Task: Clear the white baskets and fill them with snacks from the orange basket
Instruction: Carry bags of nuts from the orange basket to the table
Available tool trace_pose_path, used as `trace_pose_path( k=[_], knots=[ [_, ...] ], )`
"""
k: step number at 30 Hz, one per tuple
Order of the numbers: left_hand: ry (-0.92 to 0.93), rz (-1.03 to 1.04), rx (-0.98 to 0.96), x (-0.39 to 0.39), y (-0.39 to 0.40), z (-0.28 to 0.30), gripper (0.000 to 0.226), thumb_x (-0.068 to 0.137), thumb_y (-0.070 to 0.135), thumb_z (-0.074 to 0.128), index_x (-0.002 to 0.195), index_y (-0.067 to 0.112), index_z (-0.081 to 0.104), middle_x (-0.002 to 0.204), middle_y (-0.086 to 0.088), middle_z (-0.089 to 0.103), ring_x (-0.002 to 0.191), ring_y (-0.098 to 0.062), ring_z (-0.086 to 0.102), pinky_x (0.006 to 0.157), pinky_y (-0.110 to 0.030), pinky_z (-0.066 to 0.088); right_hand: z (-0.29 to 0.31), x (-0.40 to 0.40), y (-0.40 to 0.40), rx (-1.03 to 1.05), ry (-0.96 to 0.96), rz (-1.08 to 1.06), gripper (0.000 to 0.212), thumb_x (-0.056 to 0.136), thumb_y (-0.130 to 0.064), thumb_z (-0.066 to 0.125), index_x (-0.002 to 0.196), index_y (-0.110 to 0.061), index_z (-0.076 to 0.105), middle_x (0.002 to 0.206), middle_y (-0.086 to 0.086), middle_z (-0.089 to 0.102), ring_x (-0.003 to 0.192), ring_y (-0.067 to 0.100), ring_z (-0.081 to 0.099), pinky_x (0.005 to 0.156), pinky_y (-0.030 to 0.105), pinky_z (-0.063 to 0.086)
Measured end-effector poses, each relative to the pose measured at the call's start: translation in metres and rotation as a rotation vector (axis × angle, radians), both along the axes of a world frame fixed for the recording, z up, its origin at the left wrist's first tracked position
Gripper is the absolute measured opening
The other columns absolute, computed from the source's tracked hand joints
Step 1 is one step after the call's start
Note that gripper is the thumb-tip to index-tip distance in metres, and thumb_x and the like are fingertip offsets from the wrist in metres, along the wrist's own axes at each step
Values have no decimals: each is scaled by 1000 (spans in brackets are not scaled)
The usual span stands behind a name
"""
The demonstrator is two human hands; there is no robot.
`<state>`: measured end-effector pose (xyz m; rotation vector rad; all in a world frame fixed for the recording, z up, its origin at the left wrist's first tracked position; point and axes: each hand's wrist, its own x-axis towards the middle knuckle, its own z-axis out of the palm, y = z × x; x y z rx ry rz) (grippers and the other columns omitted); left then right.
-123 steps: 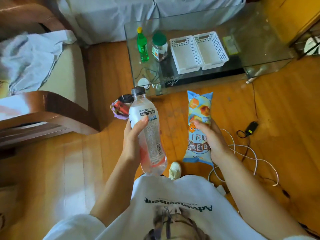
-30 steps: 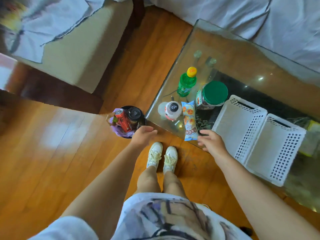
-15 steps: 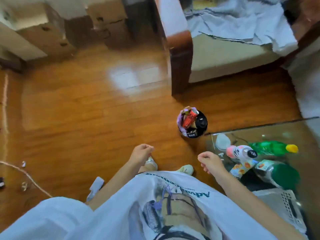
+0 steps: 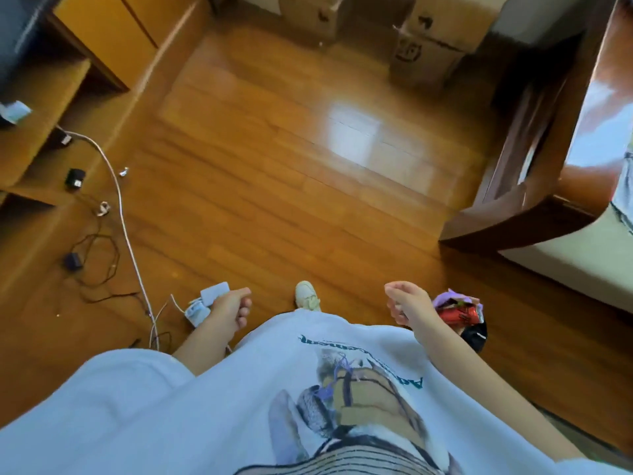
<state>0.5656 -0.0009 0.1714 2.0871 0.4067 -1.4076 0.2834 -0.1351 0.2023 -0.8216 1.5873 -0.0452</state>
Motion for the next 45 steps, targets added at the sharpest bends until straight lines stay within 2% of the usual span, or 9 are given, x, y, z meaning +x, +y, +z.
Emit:
trace_pose_path(
  k=[4, 10, 16, 22, 28, 32, 36, 40, 45],
  knots=[
    [14, 60, -8, 46, -24, 0, 19, 92, 19, 53, 73, 13, 52, 65, 0, 49, 47, -8, 37, 32, -9, 25, -6, 42, -26, 16, 66, 15, 10, 91, -15, 53, 83, -17, 57, 69, 5, 56, 49, 12, 45, 45, 21, 33],
    [-10, -123, -68, 81, -82, 4, 10, 92, 21, 53, 97, 14, 58, 68, -2, 54, 52, -11, 40, 37, -17, 33, -22, 74, -68, 72, 199, -31, 5, 90, -16, 54, 92, -15, 59, 72, 5, 58, 56, 16, 50, 50, 25, 39],
    [0, -170, -151, 121, -138, 0, 7, 91, 28, 55, 92, 24, 60, 69, 2, 60, 54, -9, 46, 39, -15, 38, -44, 121, -141, 106, 288, -8, 9, 92, -13, 52, 99, -11, 56, 70, 8, 53, 56, 14, 47, 49, 23, 34],
    [-51, -11, -97, 183, -180, -7, 8, 92, 24, 53, 89, 23, 60, 67, 1, 58, 53, -10, 44, 43, -18, 37, -55, 204, -250, 98, 265, 142, 8, 92, -7, 51, 99, -5, 54, 61, 9, 47, 50, 16, 42, 49, 23, 31],
    [-129, 228, -41, 248, -208, -1, 8, 93, 18, 52, 94, 16, 59, 64, -1, 54, 50, -11, 40, 34, -15, 32, -43, 331, -347, 32, 213, 361, 6, 92, -6, 48, 95, -8, 54, 61, 9, 47, 44, 17, 44, 47, 18, 30],
    [-127, 478, 21, 280, -209, -2, 8, 91, 18, 54, 96, 14, 59, 64, -2, 53, 46, -9, 40, 36, -13, 29, -27, 432, -382, 10, 131, 607, 6, 94, -14, 49, 95, -14, 55, 65, 5, 55, 54, 15, 50, 54, 22, 36],
    [20, 824, 42, 304, -203, -3, 21, 93, 21, 52, 74, 11, 52, 58, -1, 48, 44, -10, 39, 44, -21, 28, -17, 527, -407, 12, 17, 762, 7, 93, -19, 49, 98, -16, 54, 68, 3, 57, 57, 14, 52, 55, 22, 37],
    [45, 957, 31, 345, -201, -8, 29, 96, 18, 44, 69, 10, 45, 63, -5, 38, 51, -13, 35, 30, -9, 29, -19, 607, -429, -8, -11, 819, 5, 93, -18, 49, 93, -19, 54, 68, 2, 57, 54, 12, 53, 55, 22, 37],
    [62, 893, 5, 440, -222, -13, 35, 98, 16, 40, 63, 9, 41, 26, 3, 38, 21, -4, 36, 27, -8, 26, -23, 679, -457, 21, 24, 789, 6, 93, -17, 49, 89, -18, 54, 70, 4, 57, 56, 16, 51, 53, 23, 36]
  ],
)
